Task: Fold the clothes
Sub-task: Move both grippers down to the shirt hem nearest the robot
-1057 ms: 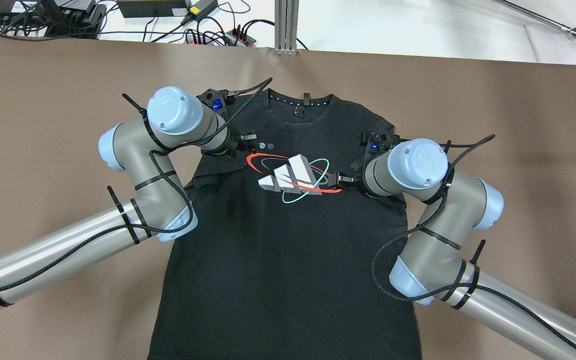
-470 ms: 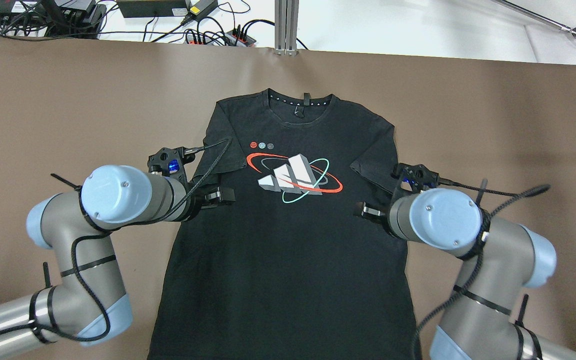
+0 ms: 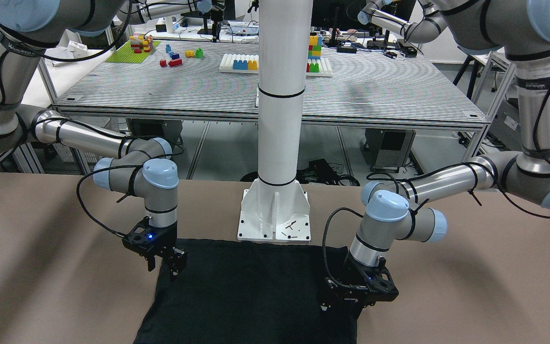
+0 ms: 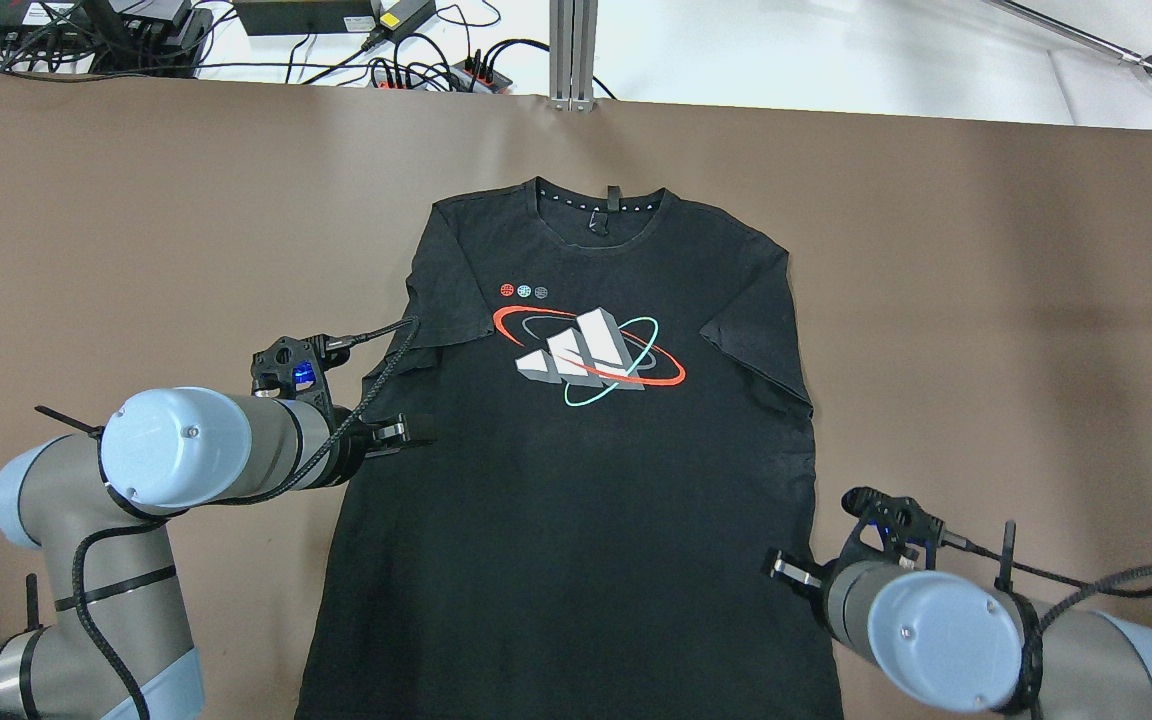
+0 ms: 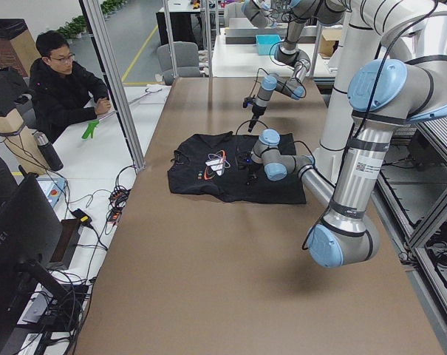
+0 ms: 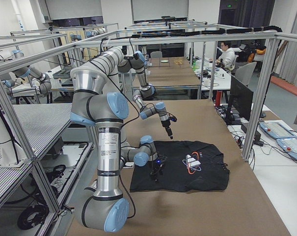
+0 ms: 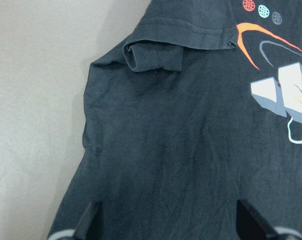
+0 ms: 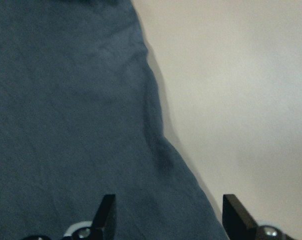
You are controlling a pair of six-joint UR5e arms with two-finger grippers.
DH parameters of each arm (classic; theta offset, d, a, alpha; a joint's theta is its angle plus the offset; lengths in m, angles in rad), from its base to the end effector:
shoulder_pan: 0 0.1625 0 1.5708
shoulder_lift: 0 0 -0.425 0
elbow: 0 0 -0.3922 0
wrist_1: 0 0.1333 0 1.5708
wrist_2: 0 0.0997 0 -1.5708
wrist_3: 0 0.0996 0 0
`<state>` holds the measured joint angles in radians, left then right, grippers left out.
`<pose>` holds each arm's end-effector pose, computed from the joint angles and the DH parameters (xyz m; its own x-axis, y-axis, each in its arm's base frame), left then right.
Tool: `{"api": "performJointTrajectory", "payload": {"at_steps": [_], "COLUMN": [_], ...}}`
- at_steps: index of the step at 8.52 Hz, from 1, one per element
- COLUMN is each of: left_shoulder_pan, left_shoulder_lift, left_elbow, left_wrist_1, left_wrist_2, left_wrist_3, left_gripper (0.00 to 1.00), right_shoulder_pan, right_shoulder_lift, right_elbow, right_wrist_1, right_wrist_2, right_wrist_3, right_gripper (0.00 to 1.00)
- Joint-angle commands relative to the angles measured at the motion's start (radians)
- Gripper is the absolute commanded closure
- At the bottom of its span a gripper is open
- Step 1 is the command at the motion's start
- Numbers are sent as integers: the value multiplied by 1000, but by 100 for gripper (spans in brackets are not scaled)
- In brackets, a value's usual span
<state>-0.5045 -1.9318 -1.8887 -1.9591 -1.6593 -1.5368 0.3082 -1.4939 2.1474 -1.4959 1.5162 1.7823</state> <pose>0.4566 -0.3943 0.2744 0.4363 -0.2022 -0.8768 0.3991 0.9168 -0.0129 -0.4197 -0.2792 0.3556 0.6244 0.4187 0.6594 -0.4793 0.8720 -0.0999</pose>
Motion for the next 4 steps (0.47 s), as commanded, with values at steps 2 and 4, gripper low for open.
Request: {"api": "performJointTrajectory", "payload": {"at_steps": [2,4], "left_shoulder_pan": [3,3], "left_shoulder_lift": [4,4], "left_elbow": [3,8], "left_wrist_1": [2,2], "left_wrist_2": [18,29], "left_wrist_3": [-2,0], "left_gripper": [6,6], "right_shoulder_pan": [-286,-333], "right_shoulder_lift": [-126,-134], "right_elbow": [46,45], "right_wrist_1": [3,3], "right_wrist_2": [-105,-129], "right_wrist_3": [142,177], "right_gripper": [27,31]}}
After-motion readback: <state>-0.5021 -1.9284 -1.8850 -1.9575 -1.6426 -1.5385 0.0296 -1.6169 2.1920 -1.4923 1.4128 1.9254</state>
